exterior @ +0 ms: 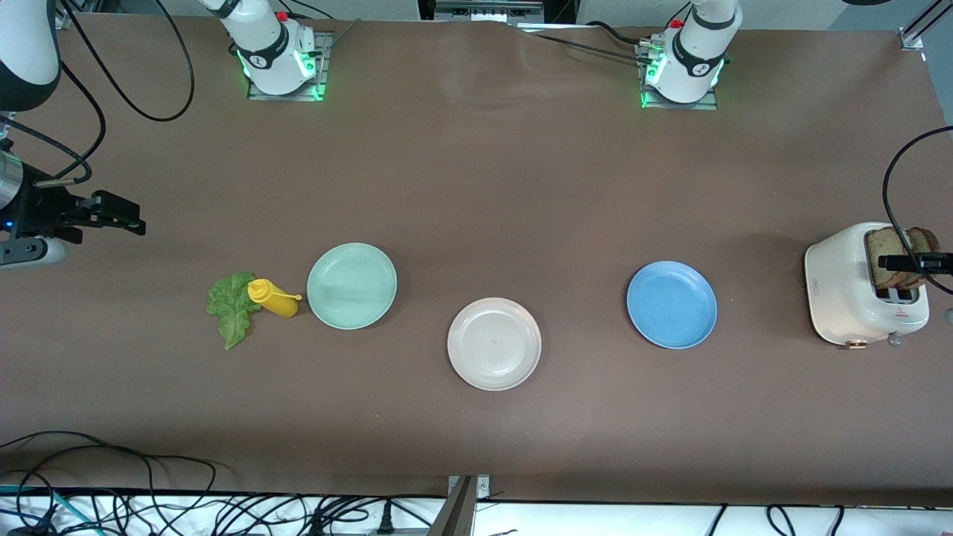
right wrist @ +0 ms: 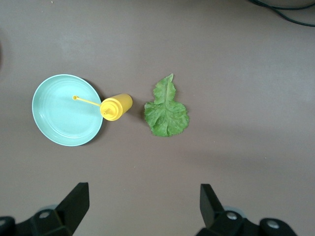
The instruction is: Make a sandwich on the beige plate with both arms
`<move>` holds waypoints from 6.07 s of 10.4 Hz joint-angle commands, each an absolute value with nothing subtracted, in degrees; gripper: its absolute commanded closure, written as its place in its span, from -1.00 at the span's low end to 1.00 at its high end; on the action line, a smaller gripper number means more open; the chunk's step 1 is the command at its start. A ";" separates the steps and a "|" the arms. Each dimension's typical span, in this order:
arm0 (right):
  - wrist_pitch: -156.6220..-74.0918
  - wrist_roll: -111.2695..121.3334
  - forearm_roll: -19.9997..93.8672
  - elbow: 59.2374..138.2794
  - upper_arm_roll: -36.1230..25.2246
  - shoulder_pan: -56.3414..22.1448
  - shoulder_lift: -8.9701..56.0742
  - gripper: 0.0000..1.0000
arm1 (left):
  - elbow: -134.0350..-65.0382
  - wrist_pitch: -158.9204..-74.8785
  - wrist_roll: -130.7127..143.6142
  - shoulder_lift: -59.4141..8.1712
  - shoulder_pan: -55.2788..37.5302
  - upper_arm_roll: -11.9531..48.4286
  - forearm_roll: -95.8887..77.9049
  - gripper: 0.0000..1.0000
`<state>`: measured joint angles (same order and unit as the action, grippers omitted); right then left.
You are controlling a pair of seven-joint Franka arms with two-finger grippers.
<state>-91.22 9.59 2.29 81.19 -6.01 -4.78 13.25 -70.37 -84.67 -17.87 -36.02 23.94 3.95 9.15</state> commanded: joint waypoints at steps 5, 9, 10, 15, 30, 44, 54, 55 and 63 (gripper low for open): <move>-91.05 10.28 2.11 81.56 -5.80 -4.48 12.83 -1.00 | -73.92 -83.50 -20.22 -34.89 24.96 4.04 10.72 0.56; -91.05 10.46 2.11 81.56 -5.80 -4.39 12.83 -1.00 | -72.96 -83.41 -21.00 -34.37 25.40 4.04 10.81 1.00; -91.05 10.46 2.11 81.56 -5.80 -4.39 12.83 -1.00 | -72.34 -83.41 -21.53 -33.84 25.57 4.04 10.81 1.00; -91.05 10.46 2.11 81.56 -5.80 -4.39 12.83 -1.00 | -70.75 -83.23 -21.45 -27.96 24.79 5.18 8.97 1.00; -91.05 10.81 2.11 81.56 -5.80 -4.31 12.83 -1.00 | -70.75 -114.12 42.18 -35.66 -12.28 4.75 -31.98 1.00; -92.20 9.76 3.78 81.39 -5.89 -0.44 18.26 -1.00 | -70.75 -135.87 41.22 -49.04 -25.22 4.75 -39.90 1.00; -93.96 8.79 3.69 81.30 -5.36 -1.06 21.36 -1.00 | -70.93 -132.47 41.40 -48.25 -24.44 4.04 -38.59 -0.67; -94.04 8.88 3.52 81.30 -5.36 -1.14 21.88 -1.00 | -70.93 -129.32 41.40 -47.99 -23.82 4.04 -35.80 -0.77; -105.46 10.98 3.60 81.30 -5.45 -1.06 31.19 -1.00 | -70.93 -103.56 38.25 -35.71 -9.61 4.22 -18.39 -1.00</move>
<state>-104.26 9.58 2.84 81.77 -5.49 -1.53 30.07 -69.41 -107.58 40.81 -40.36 -12.78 3.84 -21.96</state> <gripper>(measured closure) 0.000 0.000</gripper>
